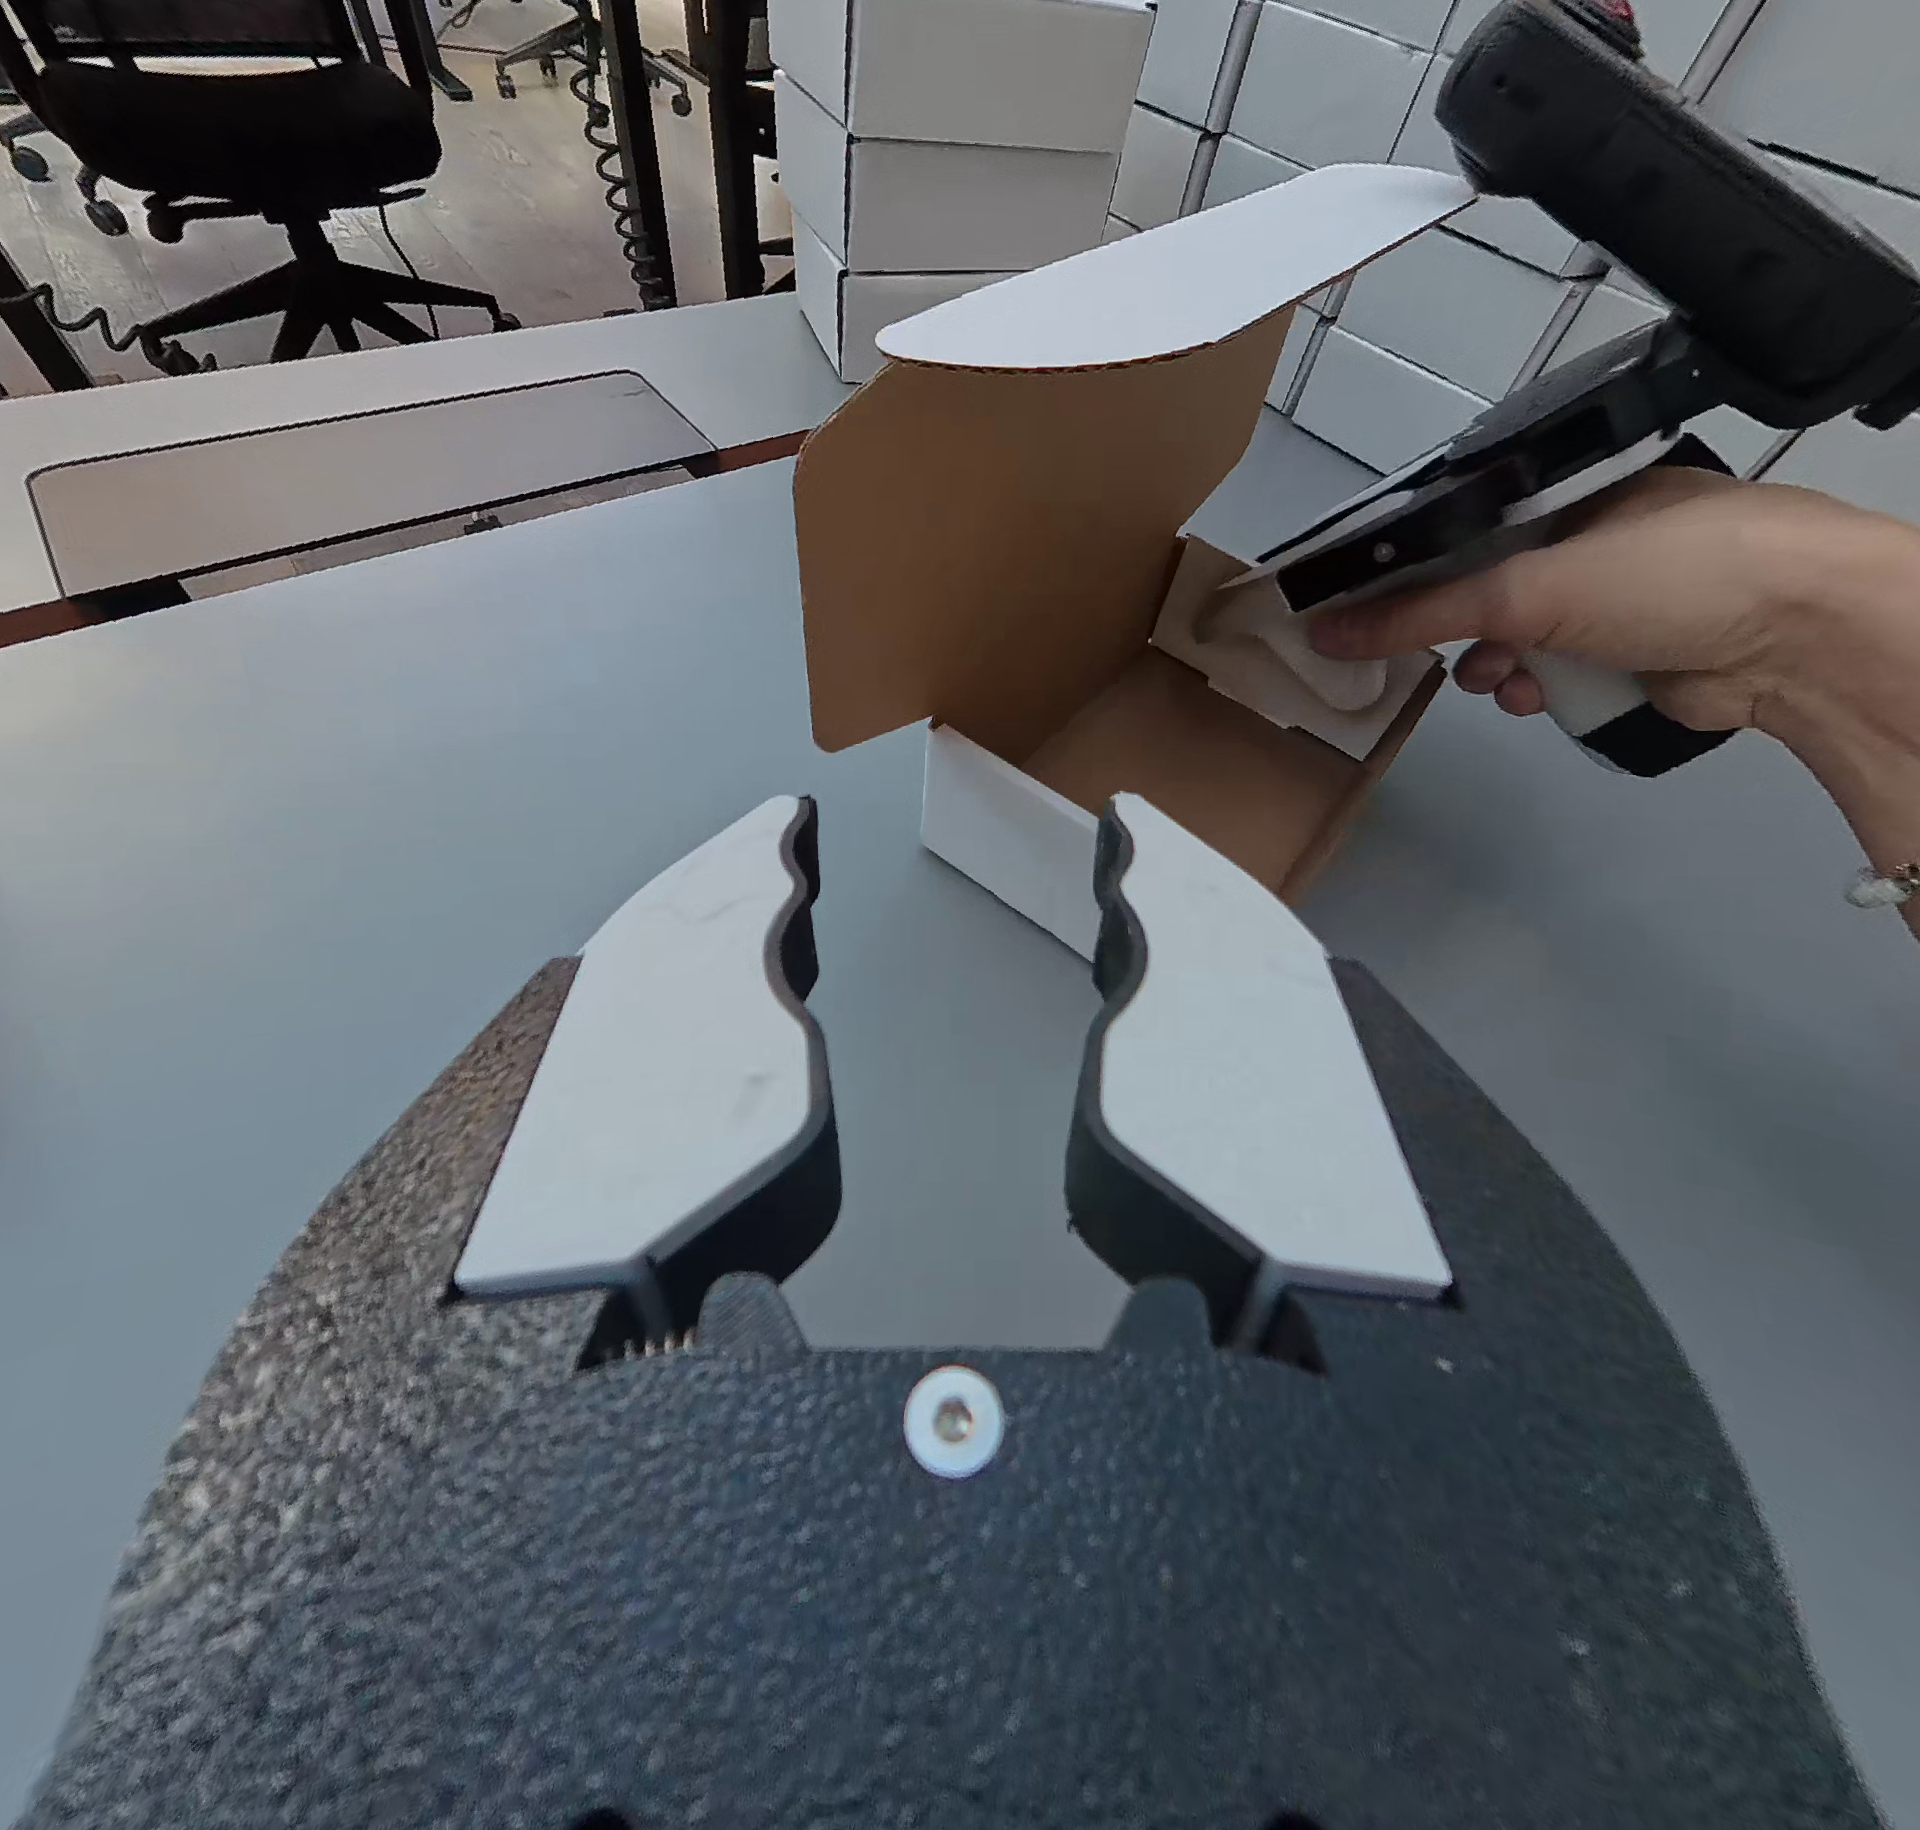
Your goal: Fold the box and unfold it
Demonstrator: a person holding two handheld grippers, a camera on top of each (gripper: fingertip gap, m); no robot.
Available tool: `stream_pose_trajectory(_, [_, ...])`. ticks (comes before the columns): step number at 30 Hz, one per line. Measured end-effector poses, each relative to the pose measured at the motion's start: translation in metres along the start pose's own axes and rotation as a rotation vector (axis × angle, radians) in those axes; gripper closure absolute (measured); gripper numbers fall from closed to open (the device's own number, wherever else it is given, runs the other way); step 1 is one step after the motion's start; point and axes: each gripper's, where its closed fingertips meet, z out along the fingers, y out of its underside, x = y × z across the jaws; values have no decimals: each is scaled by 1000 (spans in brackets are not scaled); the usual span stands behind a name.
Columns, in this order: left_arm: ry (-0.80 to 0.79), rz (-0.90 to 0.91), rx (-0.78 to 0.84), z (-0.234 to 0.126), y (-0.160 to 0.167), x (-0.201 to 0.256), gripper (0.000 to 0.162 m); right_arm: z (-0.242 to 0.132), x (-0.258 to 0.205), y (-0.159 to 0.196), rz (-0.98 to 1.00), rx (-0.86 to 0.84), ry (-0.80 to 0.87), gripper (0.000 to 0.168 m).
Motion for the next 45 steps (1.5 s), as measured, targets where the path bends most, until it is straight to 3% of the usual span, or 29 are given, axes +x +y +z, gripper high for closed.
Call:
stream_pose_trajectory(2, [-2, 28, -13, 7, 0, -3, 111, -8, -8, 2, -13, 10, -69, 131])
stream_pose_trajectory(6, [-8, 154, 12, 12, -10, -14, 108, -37, -7, -5, -111, 124, -210, 110])
stream_pose_trajectory(9, [96, 200, 32, 17, -19, -14, 103, -48, 15, -24, -268, 272, -252, 93])
stream_pose_trajectory(12, [192, 209, 74, 23, -31, -16, 98, -47, 23, -39, -401, 401, -433, 80])
stream_pose_trajectory(17, [320, 189, 148, 32, -44, -15, 101, -61, 25, -64, -462, 517, -693, 93])
stream_pose_trajectory(20, [373, 207, 111, 42, -39, -14, 103, -74, 19, -77, -522, 594, -794, 98])
stream_pose_trajectory(25, [425, 261, 84, 51, -40, -13, 118, -77, 14, -83, -587, 601, -927, 120])
stream_pose_trajectory(28, [466, 269, 55, 53, -41, -13, 123, -76, 17, -82, -650, 586, -966, 134])
stream_pose_trajectory(35, [527, 297, 33, 54, -48, -17, 144, -70, 24, -85, -695, 551, -981, 136])
stream_pose_trajectory(41, [549, 309, 15, 55, -48, -17, 157, -63, 20, -82, -750, 530, -970, 161])
stream_pose_trajectory(45, [521, 301, 20, 56, -48, -20, 160, -62, 19, -83, -720, 511, -959, 164])
